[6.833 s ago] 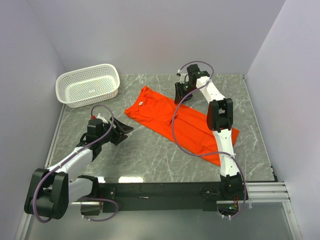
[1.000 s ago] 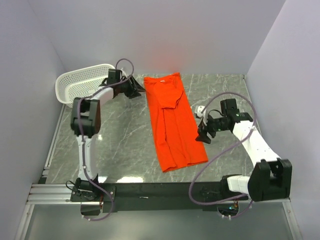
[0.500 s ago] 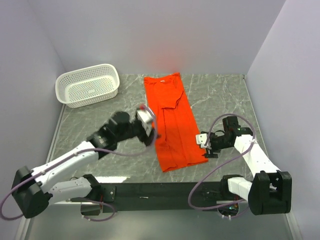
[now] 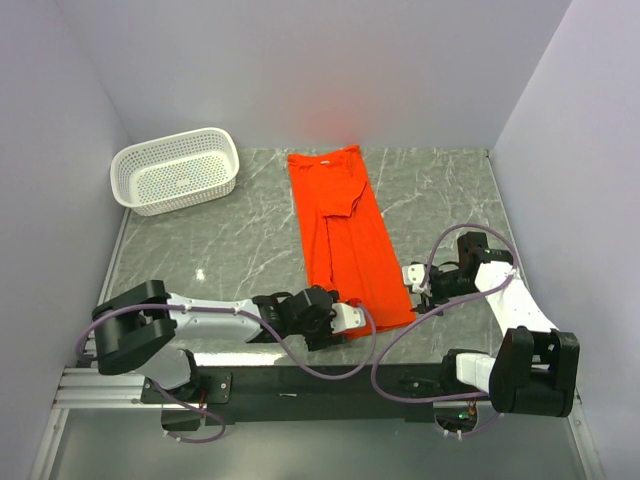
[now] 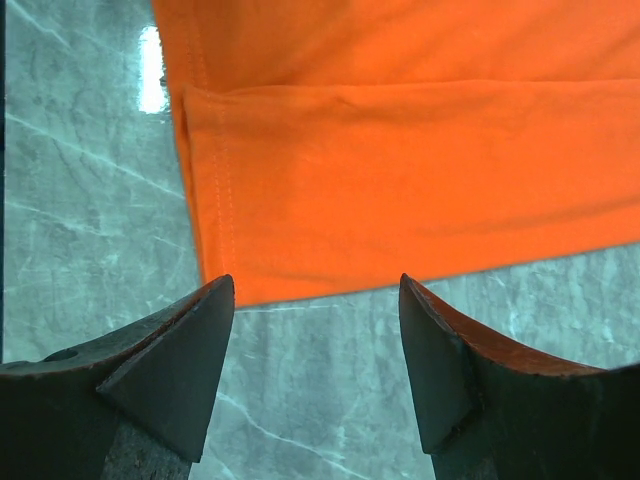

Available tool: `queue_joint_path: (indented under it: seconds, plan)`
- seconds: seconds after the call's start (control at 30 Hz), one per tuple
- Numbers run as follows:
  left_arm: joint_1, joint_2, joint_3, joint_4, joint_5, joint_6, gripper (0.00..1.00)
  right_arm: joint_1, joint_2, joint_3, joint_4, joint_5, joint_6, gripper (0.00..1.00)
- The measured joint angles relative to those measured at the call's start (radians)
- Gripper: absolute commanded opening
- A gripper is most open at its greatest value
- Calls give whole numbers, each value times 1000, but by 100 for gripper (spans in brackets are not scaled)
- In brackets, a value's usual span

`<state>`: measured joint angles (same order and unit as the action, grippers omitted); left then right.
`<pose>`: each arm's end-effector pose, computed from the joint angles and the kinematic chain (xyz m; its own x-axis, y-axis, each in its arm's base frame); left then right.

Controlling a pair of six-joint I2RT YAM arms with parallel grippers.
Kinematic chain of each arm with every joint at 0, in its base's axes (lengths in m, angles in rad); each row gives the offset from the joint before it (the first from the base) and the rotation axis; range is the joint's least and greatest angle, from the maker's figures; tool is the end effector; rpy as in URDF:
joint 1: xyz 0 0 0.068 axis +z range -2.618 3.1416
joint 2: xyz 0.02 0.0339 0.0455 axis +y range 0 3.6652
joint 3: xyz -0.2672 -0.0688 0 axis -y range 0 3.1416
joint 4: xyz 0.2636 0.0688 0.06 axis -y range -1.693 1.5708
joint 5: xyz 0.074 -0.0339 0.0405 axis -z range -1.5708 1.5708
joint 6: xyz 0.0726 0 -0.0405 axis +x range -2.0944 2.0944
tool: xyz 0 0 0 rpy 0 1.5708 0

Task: Fold and stack the t-shirts
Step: Fold the tshirt

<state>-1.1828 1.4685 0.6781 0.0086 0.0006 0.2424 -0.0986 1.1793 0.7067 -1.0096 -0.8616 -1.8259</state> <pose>0.1229 -0.3007 0.1309 -0.0365 0.7238 -0.6890 0.9627 0.2103 0.1699 0.1953 0.0360 0.1731 0.2528 -0.6582 -0.7091 -0.9585 -0.0703 -0.2764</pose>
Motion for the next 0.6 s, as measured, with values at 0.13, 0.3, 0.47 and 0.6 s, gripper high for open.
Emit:
queue_joint_path:
  seconds: [0.13, 0.3, 0.47, 0.6]
  plan:
    - [-27, 55, 13, 52, -29, 8, 71, 0, -2, -15, -5, 5, -9, 73]
    - [-58, 75, 13, 94, -37, 12, 71, 0, -3, -15, -7, 5, -13, 72]
    - [-79, 24, -2, 96, -35, 13, 73, 0, -3, -15, -11, 3, -13, 72]
    - [-79, -89, -37, 83, -35, 26, 73, 0, -2, -15, -13, 2, -12, 72]
